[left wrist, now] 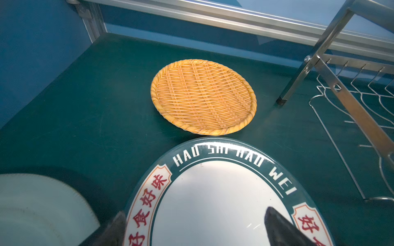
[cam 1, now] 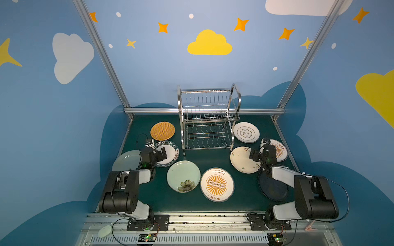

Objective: Load plates into a dish rack
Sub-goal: Pick up the plate from the top-left of the table.

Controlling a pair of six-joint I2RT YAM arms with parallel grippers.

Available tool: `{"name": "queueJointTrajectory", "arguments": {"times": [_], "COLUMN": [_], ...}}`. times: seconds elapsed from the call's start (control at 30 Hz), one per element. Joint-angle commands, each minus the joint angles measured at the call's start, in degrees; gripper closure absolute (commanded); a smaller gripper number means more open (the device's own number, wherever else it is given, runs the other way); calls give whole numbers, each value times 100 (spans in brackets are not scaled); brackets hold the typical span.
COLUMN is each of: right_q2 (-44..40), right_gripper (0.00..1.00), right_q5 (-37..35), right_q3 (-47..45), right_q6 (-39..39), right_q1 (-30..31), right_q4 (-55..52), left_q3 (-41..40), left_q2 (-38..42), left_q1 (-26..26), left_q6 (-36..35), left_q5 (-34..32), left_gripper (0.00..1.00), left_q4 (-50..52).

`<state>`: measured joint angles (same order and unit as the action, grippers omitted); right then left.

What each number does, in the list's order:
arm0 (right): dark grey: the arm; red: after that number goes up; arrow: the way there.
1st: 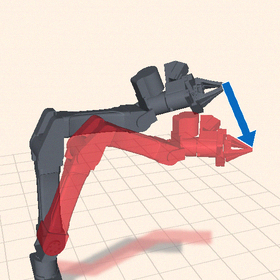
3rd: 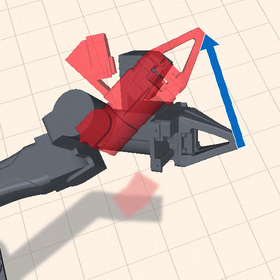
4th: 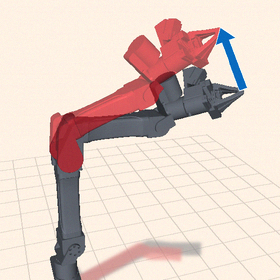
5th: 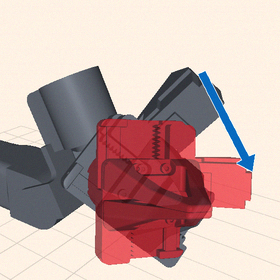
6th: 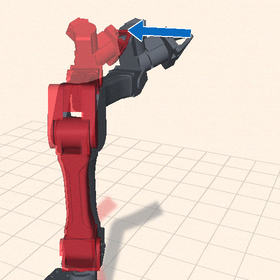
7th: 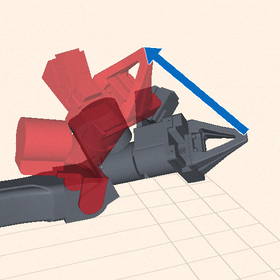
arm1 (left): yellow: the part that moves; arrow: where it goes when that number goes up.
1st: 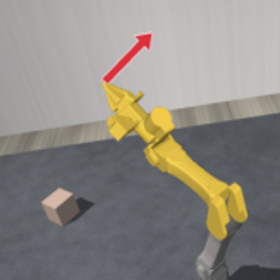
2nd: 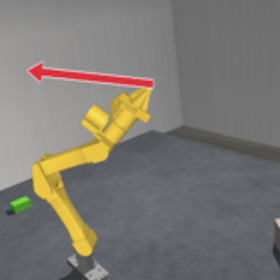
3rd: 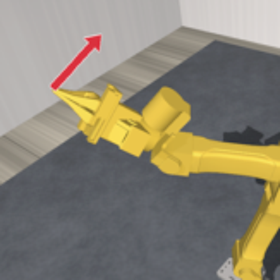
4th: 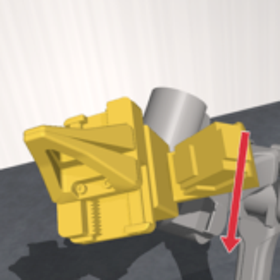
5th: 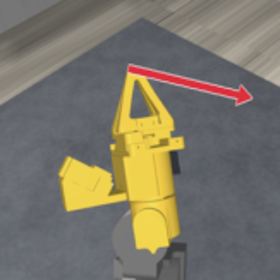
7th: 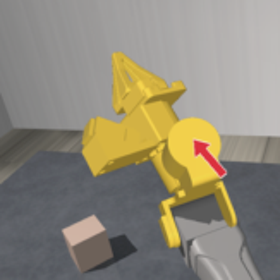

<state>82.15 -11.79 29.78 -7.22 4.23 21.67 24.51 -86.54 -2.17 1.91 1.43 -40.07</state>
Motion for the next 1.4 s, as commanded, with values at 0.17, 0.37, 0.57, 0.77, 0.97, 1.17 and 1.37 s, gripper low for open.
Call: {"name": "queueJointTrajectory", "arguments": {"times": [0.17,0.37,0.57,0.77,0.97,1.17,1.37], "right_q2": [45,43,45,42,39,57,-56], "right_gripper": [6,6,6,6,6,6,6], "right_q5": [-156,-165,-157,-161,-145,-64,-193], "right_q3": [90,92,96,95,96,115,69], "right_q6": [63,63,64,63,59,30,-46], "right_q1": [69,69,69,70,62,9,-23], "right_q4": [149,160,158,159,154,127,133], "left_q3": [18,13,10,1,6,29,53], "left_q2": [-34,-35,-33,-36,-36,-40,-31], "left_q1": [26,35,42,43,43,37,-37], "left_q6": [-68,-68,-80,-83,-69,-66,-32], "left_q5": [2,-11,-29,-37,-38,-21,50], "left_gripper": [0,0,0,0,0,0,0], "left_q4": [-97,-106,-104,-115,-111,-77,-22]}}
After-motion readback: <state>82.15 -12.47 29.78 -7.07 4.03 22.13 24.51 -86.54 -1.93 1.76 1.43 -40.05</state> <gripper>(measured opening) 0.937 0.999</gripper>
